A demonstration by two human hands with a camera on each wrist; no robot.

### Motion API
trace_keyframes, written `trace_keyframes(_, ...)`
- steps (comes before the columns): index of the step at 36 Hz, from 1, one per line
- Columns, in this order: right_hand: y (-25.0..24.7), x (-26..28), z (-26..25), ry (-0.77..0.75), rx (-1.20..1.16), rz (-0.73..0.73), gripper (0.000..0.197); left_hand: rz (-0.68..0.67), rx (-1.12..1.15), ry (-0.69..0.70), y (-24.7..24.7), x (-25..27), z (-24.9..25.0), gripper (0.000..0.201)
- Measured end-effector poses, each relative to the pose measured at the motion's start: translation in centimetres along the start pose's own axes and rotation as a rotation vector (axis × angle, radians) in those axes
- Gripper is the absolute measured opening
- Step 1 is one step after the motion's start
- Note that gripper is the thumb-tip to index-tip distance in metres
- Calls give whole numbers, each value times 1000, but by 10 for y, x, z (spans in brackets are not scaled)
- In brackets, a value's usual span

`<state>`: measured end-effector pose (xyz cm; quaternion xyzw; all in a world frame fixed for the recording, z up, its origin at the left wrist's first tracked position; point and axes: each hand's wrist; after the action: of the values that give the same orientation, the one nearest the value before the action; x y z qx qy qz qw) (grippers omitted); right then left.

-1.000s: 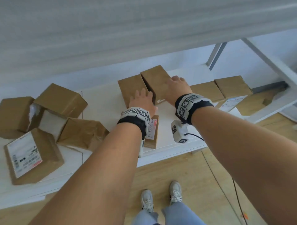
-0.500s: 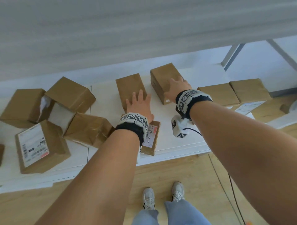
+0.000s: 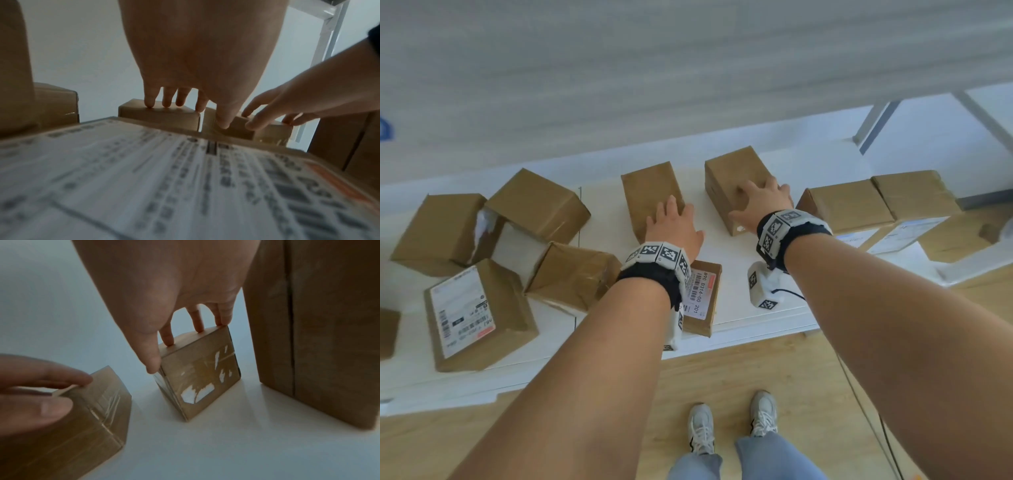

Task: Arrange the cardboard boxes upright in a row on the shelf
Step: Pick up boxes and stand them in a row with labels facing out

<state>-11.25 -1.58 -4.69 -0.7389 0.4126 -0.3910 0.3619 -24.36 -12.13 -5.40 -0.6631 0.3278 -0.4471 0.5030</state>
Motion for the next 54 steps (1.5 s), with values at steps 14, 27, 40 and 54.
trace_keyframes(14,14,60,5,12,14,-25,62,89,-73,121,-16,26,0,44)
trace_keyframes(27,21,107,29,-33,83,-43,63,114,-104,106,-19,76,23,36)
trace_keyframes(40,12,161,93,-228,35,-31,56,114,-25,38,8,143,86,35)
trace_keyframes(54,-4,152,110,-86,-135,-59,47,-22,98,-86,17,146,112,40)
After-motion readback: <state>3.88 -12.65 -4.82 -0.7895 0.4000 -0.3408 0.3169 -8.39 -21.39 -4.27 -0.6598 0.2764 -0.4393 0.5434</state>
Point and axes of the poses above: each hand's wrist, its own x-axis away from the middle knuckle, its own y-axis out of the palm, z = x × y, and after that the axes turned 11 degrees about -x, right-handed
